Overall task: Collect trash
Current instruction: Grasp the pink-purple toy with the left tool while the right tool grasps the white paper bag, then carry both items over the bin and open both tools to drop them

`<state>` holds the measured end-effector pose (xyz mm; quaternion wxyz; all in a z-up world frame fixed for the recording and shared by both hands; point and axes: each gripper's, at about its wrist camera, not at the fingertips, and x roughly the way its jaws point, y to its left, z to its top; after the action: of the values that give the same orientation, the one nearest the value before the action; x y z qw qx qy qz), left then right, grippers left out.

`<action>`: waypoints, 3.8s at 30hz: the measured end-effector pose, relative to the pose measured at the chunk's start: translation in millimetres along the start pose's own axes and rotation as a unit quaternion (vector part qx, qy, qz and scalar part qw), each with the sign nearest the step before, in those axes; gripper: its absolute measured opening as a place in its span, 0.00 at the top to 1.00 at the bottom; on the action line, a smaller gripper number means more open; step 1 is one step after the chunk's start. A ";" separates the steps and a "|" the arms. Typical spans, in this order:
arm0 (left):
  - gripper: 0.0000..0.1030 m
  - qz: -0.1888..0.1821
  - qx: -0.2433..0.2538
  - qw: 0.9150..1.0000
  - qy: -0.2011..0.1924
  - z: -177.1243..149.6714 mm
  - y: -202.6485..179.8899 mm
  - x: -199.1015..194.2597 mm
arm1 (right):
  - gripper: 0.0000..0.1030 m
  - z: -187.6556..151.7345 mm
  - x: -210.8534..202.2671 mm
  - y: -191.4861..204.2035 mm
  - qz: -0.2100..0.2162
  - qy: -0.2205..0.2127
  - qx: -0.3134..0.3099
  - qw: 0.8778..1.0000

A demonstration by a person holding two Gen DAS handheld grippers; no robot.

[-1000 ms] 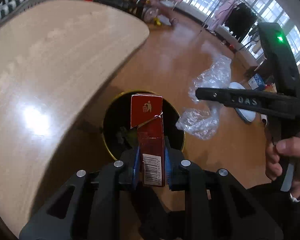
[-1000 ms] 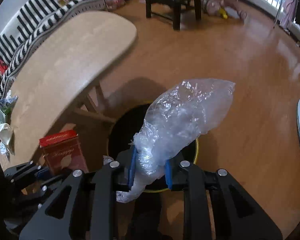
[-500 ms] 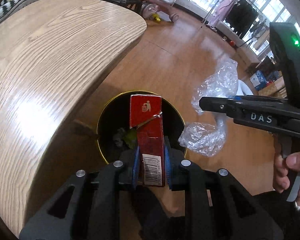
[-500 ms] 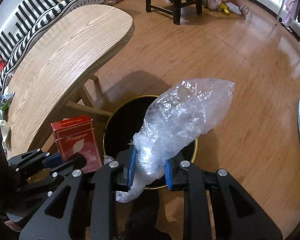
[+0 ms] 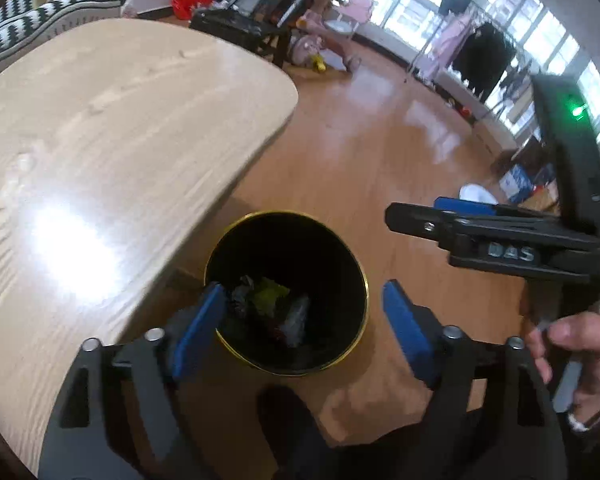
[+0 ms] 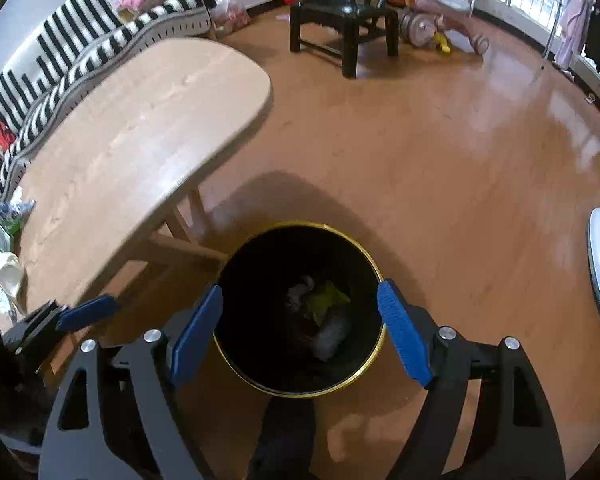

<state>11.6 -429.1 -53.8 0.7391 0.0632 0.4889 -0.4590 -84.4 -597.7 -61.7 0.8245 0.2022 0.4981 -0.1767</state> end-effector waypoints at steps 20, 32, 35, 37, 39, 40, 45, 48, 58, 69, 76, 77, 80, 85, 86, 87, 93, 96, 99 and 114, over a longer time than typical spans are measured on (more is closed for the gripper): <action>0.08 0.278 -0.170 0.934 -0.147 -137.8 207.2 -271.0 | 0.09 -4.6 -46.5 261.0 0.206 -0.061 -0.183 0.959; 0.08 0.269 -0.225 0.928 -0.130 -159.7 312.9 -291.7 | 0.09 -31.7 -3.9 368.9 0.213 0.004 -0.255 0.943; 0.08 0.269 -0.223 0.929 -0.124 -148.6 334.3 -281.2 | 0.09 -32.5 9.5 377.4 0.198 0.014 -0.268 0.943; 0.08 0.264 -0.216 0.932 -0.126 -140.1 343.1 -273.2 | 0.09 -32.1 17.1 380.0 0.191 0.020 -0.273 0.943; 0.08 0.272 -0.205 0.932 -0.122 -131.3 347.2 -266.5 | 0.09 -31.9 24.6 383.0 0.186 0.025 -0.277 0.942; 0.08 0.276 -0.195 0.933 -0.120 -124.9 349.8 -261.6 | 0.09 -31.6 26.6 383.5 0.186 0.027 -0.279 0.942; 0.08 0.269 -0.182 0.940 -0.102 -102.7 366.5 -241.5 | 0.10 -27.8 43.3 389.8 0.189 0.047 -0.289 0.937; 0.08 0.262 -0.178 0.944 -0.089 -97.6 373.3 -230.8 | 0.18 -29.3 50.7 392.4 0.192 0.059 -0.296 0.934; 0.47 0.308 -0.122 0.941 -0.068 -97.3 346.7 -230.1 | 0.50 -25.5 36.8 385.6 0.221 0.051 -0.294 0.928; 0.49 0.311 -0.118 0.939 -0.090 -102.9 304.0 -255.3 | 0.50 -12.9 6.7 355.1 0.222 0.009 -0.258 0.940; 0.49 0.294 -0.093 0.944 -0.119 -84.0 247.1 -251.4 | 0.50 -4.5 -18.7 308.7 0.196 -0.028 -0.230 0.953; 0.49 0.283 -0.086 0.947 -0.125 -78.9 232.8 -247.3 | 0.50 -3.0 -23.8 294.1 0.191 -0.034 -0.219 0.956; 0.49 0.243 -0.057 0.960 -0.130 -65.0 190.1 -227.4 | 0.50 -0.4 -37.0 254.2 0.164 -0.054 -0.193 0.966; 0.49 0.174 0.005 0.978 -0.115 -42.1 114.4 -175.3 | 0.52 2.6 -56.3 171.1 0.109 -0.075 -0.132 0.982; 0.49 0.157 0.020 0.981 -0.109 -37.6 97.4 -161.6 | 0.53 2.6 -59.9 149.9 0.095 -0.076 -0.113 0.986; 0.49 0.144 0.026 0.984 -0.104 -35.5 87.0 -152.1 | 0.53 2.1 -62.7 130.4 0.085 -0.075 -0.094 0.989; 0.49 0.074 0.085 0.991 -0.067 -21.6 16.5 -84.5 | 0.53 -5.7 -67.3 51.0 0.048 -0.072 -0.026 0.996; 0.49 0.038 0.100 0.993 -0.045 -17.4 -7.2 -50.8 | 0.53 -11.0 -59.6 22.0 0.025 -0.052 -0.003 0.998; 0.49 0.025 0.105 0.994 -0.017 -18.1 -19.8 -18.6 | 0.53 -14.7 -52.0 2.3 0.026 -0.032 0.019 0.999; 0.47 0.023 0.115 0.993 0.029 -10.2 -32.5 38.4 | 0.53 -12.5 -38.4 -10.0 0.021 -0.016 0.042 0.999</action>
<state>-15.4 -465.8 -77.5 0.7230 0.1720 0.4525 -0.4929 -115.6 -596.4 -34.2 0.8264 0.2441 0.4730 -0.1836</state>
